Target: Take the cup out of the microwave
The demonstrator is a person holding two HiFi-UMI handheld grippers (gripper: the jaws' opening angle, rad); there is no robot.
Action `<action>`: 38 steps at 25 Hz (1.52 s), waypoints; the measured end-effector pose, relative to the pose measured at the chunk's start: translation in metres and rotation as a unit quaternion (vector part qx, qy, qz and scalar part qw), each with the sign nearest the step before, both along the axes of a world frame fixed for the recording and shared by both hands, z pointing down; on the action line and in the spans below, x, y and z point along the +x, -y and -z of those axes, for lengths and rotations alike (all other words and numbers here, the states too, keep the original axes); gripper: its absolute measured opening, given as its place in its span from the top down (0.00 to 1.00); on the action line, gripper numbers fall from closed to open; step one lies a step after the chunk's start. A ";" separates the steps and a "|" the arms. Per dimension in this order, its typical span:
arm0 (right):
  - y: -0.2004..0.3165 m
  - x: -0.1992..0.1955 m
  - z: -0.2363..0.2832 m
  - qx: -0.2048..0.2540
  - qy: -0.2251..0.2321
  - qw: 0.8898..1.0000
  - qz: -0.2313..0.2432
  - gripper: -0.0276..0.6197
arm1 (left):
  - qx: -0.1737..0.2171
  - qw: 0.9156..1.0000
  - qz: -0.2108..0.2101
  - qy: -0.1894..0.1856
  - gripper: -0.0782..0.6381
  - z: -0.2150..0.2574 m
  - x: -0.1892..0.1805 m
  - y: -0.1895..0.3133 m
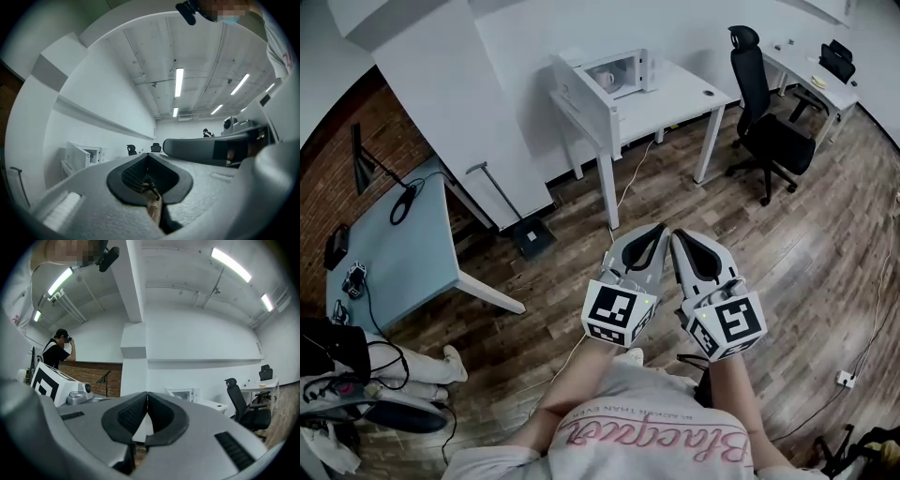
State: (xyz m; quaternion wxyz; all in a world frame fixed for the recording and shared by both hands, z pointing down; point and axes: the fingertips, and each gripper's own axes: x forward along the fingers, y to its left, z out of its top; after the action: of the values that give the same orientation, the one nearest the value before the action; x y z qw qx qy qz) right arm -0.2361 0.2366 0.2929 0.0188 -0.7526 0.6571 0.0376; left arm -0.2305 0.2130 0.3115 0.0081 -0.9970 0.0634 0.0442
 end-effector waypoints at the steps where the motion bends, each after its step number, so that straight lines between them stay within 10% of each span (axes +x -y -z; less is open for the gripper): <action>1: 0.006 0.001 0.000 -0.001 -0.001 1.000 0.001 0.94 | -0.001 1.000 0.001 -0.001 0.88 -0.001 0.002 0.006; 38: 0.105 0.126 -0.018 0.007 0.001 1.000 0.010 0.94 | -0.009 1.000 0.016 0.009 0.88 -0.021 0.112 0.108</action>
State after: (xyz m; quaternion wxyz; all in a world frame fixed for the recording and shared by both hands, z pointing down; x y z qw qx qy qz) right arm -0.1097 0.1315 0.3106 0.0248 -0.7459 0.6643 0.0416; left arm -0.1184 0.1050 0.3328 0.0002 -0.9963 0.0793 0.0343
